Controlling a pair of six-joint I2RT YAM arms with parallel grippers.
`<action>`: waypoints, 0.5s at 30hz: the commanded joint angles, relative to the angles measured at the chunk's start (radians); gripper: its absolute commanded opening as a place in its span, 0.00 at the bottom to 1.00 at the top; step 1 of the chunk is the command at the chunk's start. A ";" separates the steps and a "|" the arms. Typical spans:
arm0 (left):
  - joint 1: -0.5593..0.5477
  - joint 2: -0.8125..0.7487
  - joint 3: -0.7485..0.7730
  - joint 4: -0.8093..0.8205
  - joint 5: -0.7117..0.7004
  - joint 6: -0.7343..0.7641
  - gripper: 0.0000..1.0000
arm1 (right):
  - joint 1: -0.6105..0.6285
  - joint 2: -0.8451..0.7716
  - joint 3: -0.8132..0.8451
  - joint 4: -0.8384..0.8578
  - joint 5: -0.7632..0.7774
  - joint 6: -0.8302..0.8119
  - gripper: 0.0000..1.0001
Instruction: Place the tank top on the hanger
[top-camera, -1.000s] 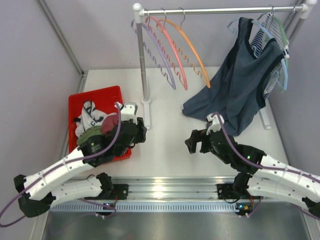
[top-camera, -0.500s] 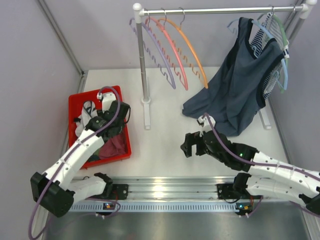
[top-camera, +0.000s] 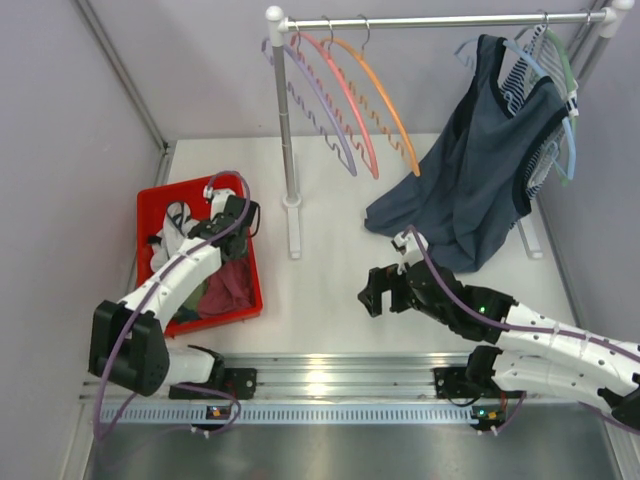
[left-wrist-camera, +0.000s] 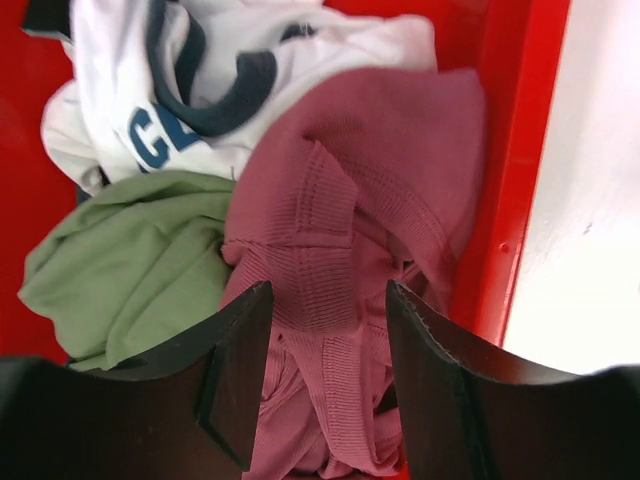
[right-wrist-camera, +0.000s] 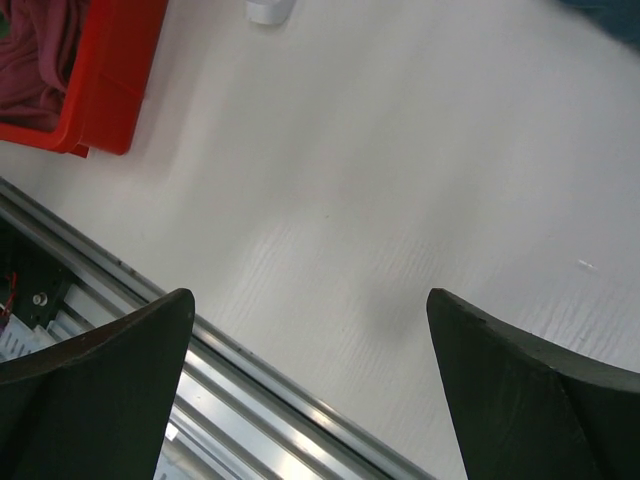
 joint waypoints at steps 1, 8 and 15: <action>0.011 0.014 -0.039 0.069 0.007 0.018 0.53 | 0.011 -0.021 0.013 0.064 -0.009 0.009 1.00; 0.017 0.033 -0.017 0.060 0.029 0.028 0.08 | 0.013 -0.023 0.013 0.066 -0.015 0.007 1.00; 0.003 -0.104 0.229 -0.111 0.202 0.097 0.00 | 0.011 -0.027 0.025 0.061 -0.018 0.004 1.00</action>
